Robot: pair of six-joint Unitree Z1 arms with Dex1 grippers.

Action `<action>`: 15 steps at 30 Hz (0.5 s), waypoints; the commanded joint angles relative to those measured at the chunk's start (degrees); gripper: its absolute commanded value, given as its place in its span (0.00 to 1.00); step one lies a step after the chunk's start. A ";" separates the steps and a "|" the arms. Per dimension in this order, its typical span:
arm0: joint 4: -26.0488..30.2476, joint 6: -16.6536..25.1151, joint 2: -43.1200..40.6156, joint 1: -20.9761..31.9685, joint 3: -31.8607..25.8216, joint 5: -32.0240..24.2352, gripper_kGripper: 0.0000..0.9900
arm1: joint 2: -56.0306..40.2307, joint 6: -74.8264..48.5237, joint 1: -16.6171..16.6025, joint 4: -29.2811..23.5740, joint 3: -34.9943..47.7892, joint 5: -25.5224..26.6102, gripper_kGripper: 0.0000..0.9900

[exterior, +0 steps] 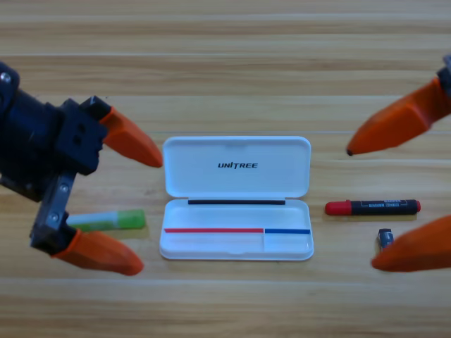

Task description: Clean up eraser and pencils

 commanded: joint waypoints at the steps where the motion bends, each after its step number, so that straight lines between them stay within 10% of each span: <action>1: 1.58 -0.47 0.91 -1.37 -0.16 2.21 1.00 | 3.47 0.44 2.34 0.37 0.40 0.84 0.99; 15: 2.29 -0.11 0.47 -1.37 -0.51 4.41 1.00 | -1.63 8.17 2.26 4.68 2.42 -6.10 1.00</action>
